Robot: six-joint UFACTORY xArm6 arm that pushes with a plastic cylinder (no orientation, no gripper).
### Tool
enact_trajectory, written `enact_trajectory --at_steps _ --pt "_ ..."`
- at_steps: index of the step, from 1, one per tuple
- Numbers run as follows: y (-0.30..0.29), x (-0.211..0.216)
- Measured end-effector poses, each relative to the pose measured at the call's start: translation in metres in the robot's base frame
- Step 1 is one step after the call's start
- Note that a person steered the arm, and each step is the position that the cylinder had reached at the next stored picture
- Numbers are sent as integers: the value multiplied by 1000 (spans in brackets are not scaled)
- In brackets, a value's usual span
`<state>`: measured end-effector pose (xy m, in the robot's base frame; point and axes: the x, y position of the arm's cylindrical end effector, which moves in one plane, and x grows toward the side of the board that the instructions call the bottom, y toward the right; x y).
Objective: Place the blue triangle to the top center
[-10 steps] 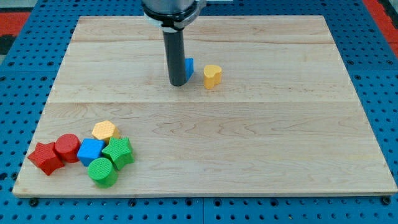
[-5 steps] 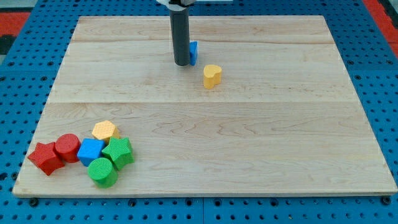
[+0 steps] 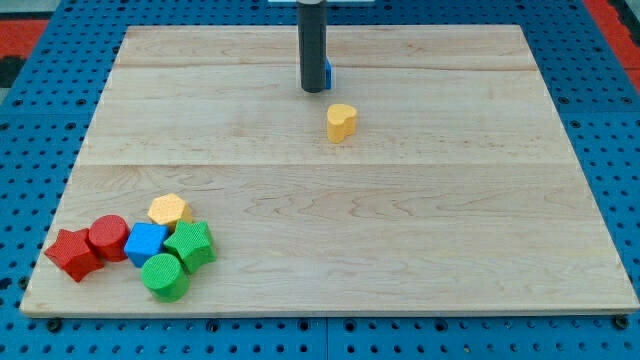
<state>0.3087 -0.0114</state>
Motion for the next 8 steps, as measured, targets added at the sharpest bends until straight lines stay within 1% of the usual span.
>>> enact_trajectory --at_steps 2,5,6,7,8 --pt "0 -11" --pt "1 -57" --pt "2 -66" --pt "24 -66" --pt "24 -66"
